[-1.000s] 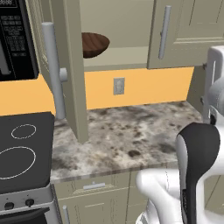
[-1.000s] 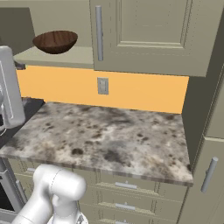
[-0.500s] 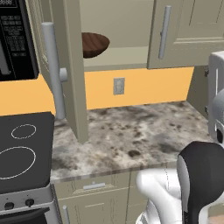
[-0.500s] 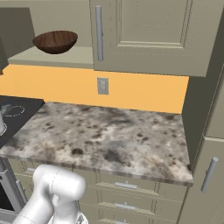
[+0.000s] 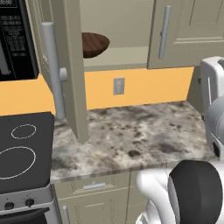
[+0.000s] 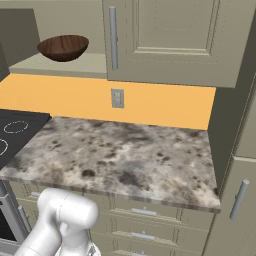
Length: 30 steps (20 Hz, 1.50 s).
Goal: Open the cabinet. Pick the bowls from the counter and place them in the cabinet. Then close the cabinet.
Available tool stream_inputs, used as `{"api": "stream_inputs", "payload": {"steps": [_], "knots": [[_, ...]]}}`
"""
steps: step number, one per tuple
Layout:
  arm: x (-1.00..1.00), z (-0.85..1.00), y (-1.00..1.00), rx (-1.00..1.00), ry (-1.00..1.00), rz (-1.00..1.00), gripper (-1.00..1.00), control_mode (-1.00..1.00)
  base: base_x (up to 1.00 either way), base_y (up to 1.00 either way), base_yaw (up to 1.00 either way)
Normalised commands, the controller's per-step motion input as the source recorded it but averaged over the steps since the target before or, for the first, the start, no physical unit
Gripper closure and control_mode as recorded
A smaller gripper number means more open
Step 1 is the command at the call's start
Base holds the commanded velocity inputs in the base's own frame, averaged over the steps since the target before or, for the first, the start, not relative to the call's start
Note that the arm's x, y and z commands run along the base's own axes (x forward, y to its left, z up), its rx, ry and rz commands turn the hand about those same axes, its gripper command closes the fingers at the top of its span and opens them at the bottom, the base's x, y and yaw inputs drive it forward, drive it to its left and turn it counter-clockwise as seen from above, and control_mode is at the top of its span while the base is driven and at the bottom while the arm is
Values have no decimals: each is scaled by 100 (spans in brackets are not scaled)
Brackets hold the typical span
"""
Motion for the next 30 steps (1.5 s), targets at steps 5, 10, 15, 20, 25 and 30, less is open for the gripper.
{"api": "stream_inputs", "payload": {"steps": [5, 10, 15, 20, 25, 30], "knots": [[-6, 0, 26, -6, 0, 0, -100, -100, 0, 0, 0], [0, -2, 28, -6, 0, 0, -100, -100, 0, 0, 0], [0, -17, 28, -9, 0, 0, -100, -100, 0, 0, 0], [-7, -19, 28, -11, -4, 0, -100, -100, 0, 0, 0], [-10, -10, 25, -11, -3, 0, -100, -100, 0, 0, 0], [-11, -3, 26, -10, -3, 0, -100, -100, 0, 0, 0]]}}
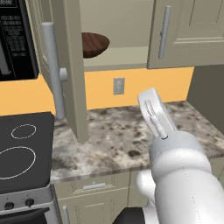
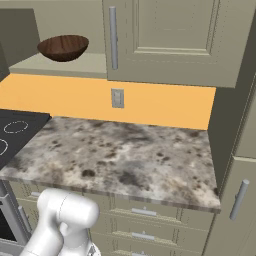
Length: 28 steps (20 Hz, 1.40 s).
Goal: Open the cabinet. Pick the bowls from the counter and place them in the cabinet. Then close the cabinet.
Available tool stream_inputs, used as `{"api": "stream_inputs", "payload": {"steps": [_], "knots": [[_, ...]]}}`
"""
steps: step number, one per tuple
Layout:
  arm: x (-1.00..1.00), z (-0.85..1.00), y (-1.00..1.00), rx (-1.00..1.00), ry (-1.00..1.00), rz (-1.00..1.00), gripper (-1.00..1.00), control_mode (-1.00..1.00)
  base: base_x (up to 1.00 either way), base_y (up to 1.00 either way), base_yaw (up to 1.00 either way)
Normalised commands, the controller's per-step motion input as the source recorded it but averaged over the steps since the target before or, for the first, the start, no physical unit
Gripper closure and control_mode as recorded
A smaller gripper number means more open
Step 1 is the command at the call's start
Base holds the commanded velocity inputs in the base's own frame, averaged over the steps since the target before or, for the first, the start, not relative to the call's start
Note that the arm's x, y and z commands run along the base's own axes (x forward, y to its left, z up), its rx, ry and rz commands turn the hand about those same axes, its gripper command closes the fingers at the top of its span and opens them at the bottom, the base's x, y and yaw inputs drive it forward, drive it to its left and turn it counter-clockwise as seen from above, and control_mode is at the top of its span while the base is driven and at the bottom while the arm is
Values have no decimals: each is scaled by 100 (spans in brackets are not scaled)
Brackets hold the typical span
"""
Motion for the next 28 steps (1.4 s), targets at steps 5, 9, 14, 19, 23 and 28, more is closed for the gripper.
{"api": "stream_inputs", "payload": {"steps": [5, 9, 14, 19, 23, 28], "knots": [[-6, 0, 32, -10, -1, 0, -100, -100, 0, 0, 0], [0, 0, 35, -9, 0, 0, -100, -100, 0, 0, 0], [0, 0, 30, -8, -1, 0, -100, -100, 0, 0, 0], [0, 0, 28, -8, -1, 0, -100, -100, 0, 0, 0], [0, 0, 30, -8, 0, 0, -100, -100, 0, 0, 0], [0, -3, 32, -7, -1, 0, -100, -100, 0, 0, 0]]}}
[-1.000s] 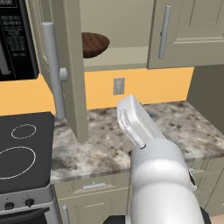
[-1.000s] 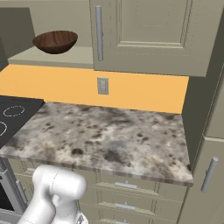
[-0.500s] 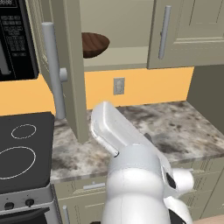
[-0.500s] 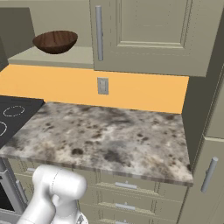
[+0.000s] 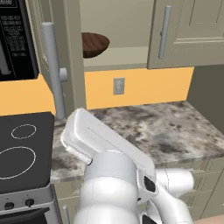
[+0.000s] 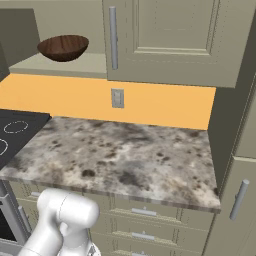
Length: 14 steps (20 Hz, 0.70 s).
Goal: Open the cabinet. Pick the bowls from the counter and place them in the cabinet. Then close the cabinet.
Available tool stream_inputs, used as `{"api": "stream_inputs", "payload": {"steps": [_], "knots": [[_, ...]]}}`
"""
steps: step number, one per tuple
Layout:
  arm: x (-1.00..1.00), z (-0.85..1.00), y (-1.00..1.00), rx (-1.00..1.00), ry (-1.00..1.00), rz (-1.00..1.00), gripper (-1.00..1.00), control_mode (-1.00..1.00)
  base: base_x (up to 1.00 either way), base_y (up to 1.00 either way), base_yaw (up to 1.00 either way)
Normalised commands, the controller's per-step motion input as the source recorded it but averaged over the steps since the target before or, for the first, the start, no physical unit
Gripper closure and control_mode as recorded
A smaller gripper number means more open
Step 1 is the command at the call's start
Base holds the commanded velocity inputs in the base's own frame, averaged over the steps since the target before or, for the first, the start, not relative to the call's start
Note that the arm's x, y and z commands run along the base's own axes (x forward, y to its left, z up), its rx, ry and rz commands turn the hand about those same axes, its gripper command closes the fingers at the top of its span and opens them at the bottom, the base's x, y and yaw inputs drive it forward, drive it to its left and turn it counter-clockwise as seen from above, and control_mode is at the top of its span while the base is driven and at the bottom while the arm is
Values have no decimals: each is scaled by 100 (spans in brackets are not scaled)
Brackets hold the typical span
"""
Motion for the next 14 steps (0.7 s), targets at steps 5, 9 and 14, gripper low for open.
{"api": "stream_inputs", "payload": {"steps": [5, 9, 14], "knots": [[0, 0, 30, -7, 0, 0, -100, -100, 0, 0, 0], [0, -3, 28, -6, 0, 0, -100, -100, 0, 0, 0], [1, -11, 29, -6, 0, 0, -100, -100, 0, 0, 0]]}}
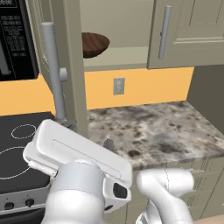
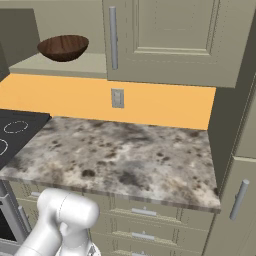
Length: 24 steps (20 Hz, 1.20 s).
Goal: Open the cabinet. Pick the bowls from the counter and place them in the cabinet. Then close the cabinet.
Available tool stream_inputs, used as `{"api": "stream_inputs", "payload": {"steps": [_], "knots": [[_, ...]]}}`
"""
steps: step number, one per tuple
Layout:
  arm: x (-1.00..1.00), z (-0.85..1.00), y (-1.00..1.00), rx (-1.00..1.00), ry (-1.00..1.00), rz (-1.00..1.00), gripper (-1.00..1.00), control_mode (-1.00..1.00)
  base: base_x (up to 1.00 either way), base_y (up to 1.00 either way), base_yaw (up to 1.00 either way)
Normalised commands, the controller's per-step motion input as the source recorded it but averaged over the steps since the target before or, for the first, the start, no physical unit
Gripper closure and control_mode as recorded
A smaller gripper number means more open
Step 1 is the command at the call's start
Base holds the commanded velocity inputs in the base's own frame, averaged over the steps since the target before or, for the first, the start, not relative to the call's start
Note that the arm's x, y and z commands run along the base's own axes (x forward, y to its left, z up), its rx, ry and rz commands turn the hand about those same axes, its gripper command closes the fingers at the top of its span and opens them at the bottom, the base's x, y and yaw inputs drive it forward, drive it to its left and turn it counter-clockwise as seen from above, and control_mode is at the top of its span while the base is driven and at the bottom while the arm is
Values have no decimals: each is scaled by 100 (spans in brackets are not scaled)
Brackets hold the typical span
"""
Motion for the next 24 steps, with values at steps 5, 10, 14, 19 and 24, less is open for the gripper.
{"api": "stream_inputs", "payload": {"steps": [5, 10, 14, 19, 24], "knots": [[10, -22, 31, -6, 0, 0, -100, -100, 0, 0, 0], [28, -17, 19, -4, 3, 0, -100, -100, 0, 0, 0], [52, -10, 9, -1, 3, 0, -100, -100, 0, 0, 0], [47, -11, 16, -1, 0, 0, -100, -100, 0, 0, 0], [48, -11, 16, -1, 0, 0, -100, -100, 0, 0, 0]]}}
